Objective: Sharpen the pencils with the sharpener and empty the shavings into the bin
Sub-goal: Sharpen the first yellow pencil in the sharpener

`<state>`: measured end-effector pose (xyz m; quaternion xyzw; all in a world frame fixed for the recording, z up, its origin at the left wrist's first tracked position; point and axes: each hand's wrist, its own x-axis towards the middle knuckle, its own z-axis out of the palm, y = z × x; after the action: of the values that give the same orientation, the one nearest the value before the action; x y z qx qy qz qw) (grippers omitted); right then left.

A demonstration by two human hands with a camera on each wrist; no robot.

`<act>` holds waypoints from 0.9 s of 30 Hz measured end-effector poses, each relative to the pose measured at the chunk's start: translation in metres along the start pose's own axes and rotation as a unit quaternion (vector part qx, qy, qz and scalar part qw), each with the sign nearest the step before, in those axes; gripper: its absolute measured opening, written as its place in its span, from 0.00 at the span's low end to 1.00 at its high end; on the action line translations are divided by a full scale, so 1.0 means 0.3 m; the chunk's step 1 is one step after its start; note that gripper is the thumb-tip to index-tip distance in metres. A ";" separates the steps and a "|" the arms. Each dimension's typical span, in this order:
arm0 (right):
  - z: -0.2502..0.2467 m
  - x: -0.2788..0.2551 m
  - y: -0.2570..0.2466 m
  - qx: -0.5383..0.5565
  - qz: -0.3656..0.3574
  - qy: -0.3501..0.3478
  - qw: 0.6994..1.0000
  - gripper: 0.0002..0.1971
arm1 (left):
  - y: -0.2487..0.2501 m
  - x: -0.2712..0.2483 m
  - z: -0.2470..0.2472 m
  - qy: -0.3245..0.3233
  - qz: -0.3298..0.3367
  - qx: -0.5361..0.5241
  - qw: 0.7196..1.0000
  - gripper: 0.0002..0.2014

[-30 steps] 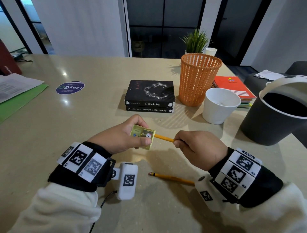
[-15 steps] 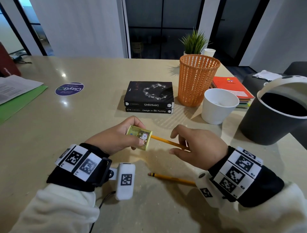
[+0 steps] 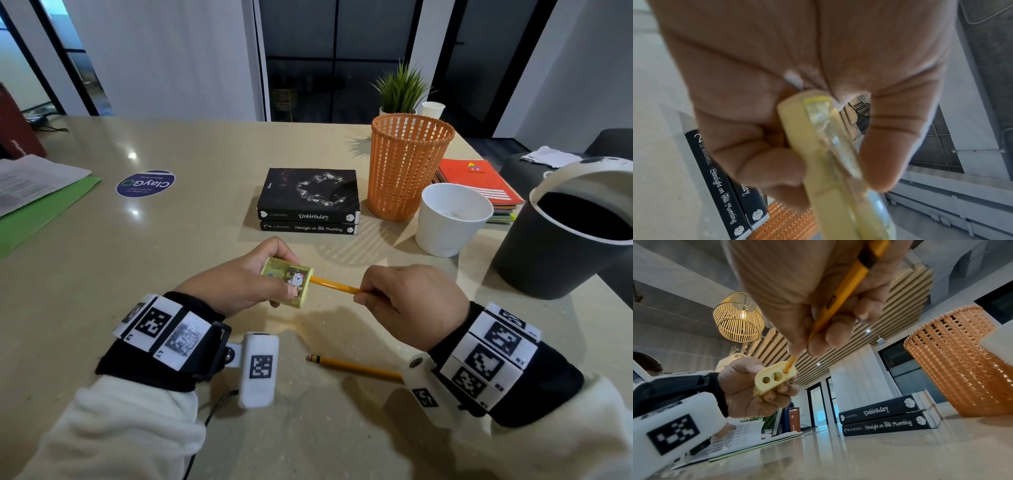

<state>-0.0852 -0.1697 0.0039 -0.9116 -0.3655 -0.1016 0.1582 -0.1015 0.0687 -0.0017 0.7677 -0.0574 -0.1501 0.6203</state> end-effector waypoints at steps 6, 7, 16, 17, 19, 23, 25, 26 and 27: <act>0.013 0.004 -0.002 -0.022 -0.010 -0.003 1.000 0.14 | -0.003 -0.004 -0.008 0.003 0.000 0.003 1.000 0.26; 0.015 0.004 -0.003 -0.026 -0.013 -0.004 1.000 0.15 | -0.003 -0.005 -0.009 0.003 0.000 0.003 1.000 0.26; -0.005 0.015 -0.025 -0.013 0.017 -0.057 0.998 0.09 | -0.009 -0.001 -0.001 0.020 0.007 -0.025 0.999 0.25; -0.008 0.016 -0.026 -0.007 0.016 -0.050 0.999 0.10 | -0.010 -0.001 0.000 0.020 0.006 -0.027 0.999 0.25; 0.000 0.011 -0.012 0.009 0.000 -0.014 1.000 0.11 | -0.010 0.002 0.002 0.018 0.003 -0.030 0.999 0.25; 0.014 0.007 -0.003 0.010 -0.008 0.018 1.000 0.10 | -0.011 0.002 0.007 0.018 -0.002 -0.028 0.999 0.24; 0.019 0.005 -0.001 0.012 -0.012 0.027 0.999 0.10 | -0.012 0.001 0.009 0.017 -0.001 -0.022 1.000 0.24; 0.021 0.004 0.002 0.011 -0.015 0.031 0.999 0.10 | -0.011 0.000 0.009 0.016 -0.002 -0.020 1.000 0.24; 0.023 0.003 0.004 0.008 -0.019 0.030 0.999 0.12 | -0.010 -0.001 0.009 0.015 -0.003 -0.017 1.000 0.24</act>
<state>-0.0832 -0.1673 -0.0025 -0.8997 -0.3787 -0.1290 0.1745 -0.1029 0.0670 -0.0051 0.7594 -0.0433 -0.1413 0.6337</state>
